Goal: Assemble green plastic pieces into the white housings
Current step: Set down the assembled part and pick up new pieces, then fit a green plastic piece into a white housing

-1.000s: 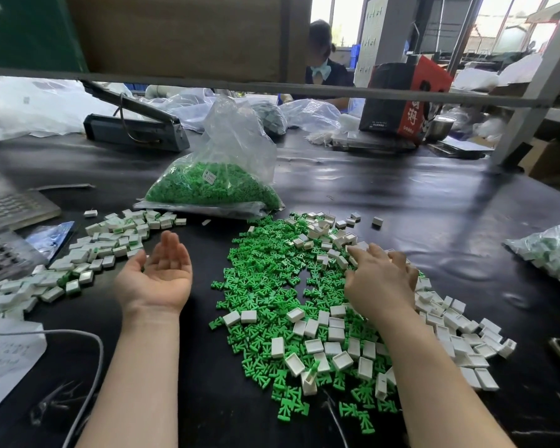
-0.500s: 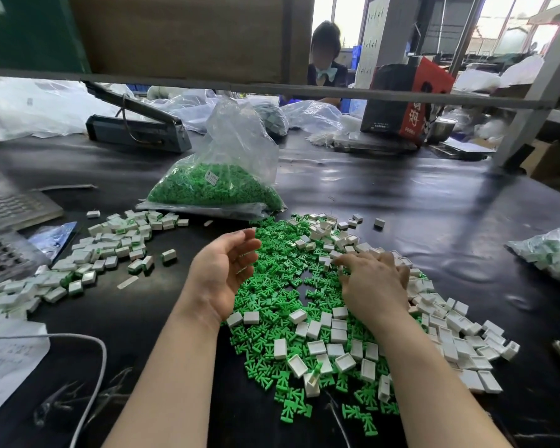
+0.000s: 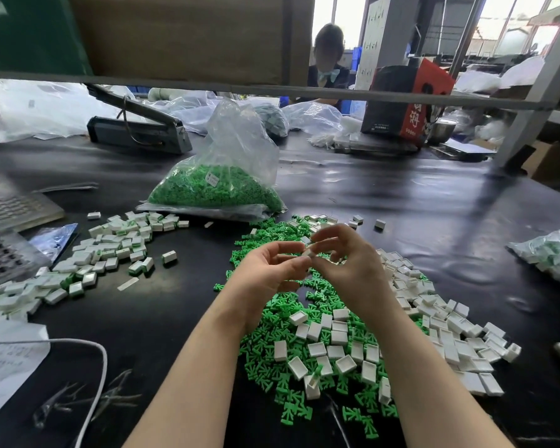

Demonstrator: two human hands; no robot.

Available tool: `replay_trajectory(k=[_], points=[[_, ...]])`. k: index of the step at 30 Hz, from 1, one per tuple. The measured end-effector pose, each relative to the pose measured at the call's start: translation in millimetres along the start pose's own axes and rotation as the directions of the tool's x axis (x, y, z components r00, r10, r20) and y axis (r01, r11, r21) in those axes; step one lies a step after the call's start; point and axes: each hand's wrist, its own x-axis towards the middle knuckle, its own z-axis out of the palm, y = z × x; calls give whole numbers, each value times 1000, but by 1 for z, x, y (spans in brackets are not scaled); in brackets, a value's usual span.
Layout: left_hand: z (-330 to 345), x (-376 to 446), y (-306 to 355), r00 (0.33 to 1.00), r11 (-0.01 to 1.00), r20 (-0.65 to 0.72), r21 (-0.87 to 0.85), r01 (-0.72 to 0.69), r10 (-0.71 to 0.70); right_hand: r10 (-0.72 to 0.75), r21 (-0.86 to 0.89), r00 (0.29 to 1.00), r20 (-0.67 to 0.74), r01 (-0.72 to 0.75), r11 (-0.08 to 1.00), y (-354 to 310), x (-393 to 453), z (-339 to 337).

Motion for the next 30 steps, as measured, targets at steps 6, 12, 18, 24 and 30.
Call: replay_trajectory(k=[6, 12, 18, 24, 30], points=[[4, -1, 3, 986, 989, -106, 78, -121, 129, -26, 159, 999, -48, 33, 987, -4, -1, 5], [4, -1, 2, 966, 991, -223, 9, -134, 133, -44, 104, 999, 14, 42, 994, -4, -1, 5], [-5, -3, 8, 993, 927, -112, -376, -18, -27, 237, -619, 950, 205, -62, 783, 13, -2, -2], [-8, -3, 9, 995, 872, -76, -489, 18, -63, 295, -677, 909, 294, -19, 735, 18, -2, 3], [-13, -2, 8, 997, 845, -50, -535, 23, -60, 311, -646, 895, 320, -34, 763, 23, -1, 3]])
